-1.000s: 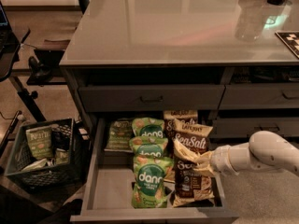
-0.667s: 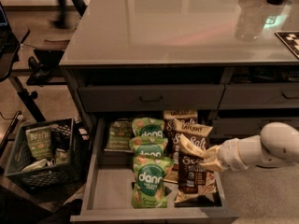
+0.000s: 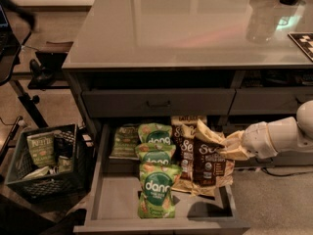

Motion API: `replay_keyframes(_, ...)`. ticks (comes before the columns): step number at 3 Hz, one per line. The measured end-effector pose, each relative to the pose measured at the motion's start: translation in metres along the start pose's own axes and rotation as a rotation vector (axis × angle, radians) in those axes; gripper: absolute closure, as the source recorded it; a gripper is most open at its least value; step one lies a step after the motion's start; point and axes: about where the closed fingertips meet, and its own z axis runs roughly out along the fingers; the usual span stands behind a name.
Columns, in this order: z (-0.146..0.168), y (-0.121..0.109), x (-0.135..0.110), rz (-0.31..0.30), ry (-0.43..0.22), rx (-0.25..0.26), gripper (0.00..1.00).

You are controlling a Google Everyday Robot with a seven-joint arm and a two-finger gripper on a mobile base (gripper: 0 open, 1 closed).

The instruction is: Pick brown chip bag from middle drawer and place on counter

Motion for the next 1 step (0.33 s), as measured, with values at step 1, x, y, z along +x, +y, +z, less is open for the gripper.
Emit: replay_keyframes(1, 0.0000, 0.0000, 0.0000, 0.000, 0.000, 0.000, 1.00)
